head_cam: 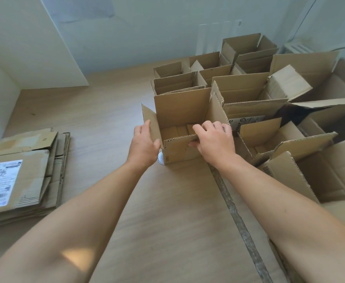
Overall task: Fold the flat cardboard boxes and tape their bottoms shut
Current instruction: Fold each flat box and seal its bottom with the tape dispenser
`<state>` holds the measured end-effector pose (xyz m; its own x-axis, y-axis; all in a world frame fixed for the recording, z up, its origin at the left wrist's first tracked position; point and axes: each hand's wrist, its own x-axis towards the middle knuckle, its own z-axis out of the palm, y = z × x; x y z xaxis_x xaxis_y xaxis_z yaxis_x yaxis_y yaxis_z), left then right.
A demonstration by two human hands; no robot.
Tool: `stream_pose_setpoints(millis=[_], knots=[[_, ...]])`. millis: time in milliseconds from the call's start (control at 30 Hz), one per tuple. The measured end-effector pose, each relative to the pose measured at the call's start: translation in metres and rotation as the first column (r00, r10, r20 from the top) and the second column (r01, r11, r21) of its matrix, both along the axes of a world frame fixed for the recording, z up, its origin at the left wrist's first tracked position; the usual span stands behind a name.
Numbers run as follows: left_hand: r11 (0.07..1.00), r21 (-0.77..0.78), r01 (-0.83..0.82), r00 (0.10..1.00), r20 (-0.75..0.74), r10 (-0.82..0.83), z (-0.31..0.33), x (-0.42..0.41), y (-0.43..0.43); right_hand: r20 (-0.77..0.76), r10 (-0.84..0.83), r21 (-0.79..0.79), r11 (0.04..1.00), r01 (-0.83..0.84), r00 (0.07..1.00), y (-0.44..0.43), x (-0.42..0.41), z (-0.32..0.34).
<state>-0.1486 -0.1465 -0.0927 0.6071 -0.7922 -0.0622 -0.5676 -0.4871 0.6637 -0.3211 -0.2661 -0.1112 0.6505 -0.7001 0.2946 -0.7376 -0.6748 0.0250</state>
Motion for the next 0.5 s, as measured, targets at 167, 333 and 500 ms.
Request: stream_pose_setpoints(millis=[167, 333, 500], knots=[[0.997, 0.007, 0.082, 0.997, -0.006, -0.082, 0.006, -0.003, 0.001, -0.026, -0.019, 0.064, 0.998, 0.020, 0.999, -0.002, 0.000, 0.007], [0.994, -0.011, 0.105, 0.992, 0.072, -0.104, 0.008, 0.006, 0.017, -0.036, 0.084, 0.103, 0.992, -0.080, 0.996, 0.003, -0.008, 0.020], [0.993, 0.072, 0.092, 0.960, 0.257, -0.107, 0.018, 0.024, 0.055, 0.027, 0.164, 0.006, 0.986, -0.164, 0.986, 0.033, 0.005, 0.042]])
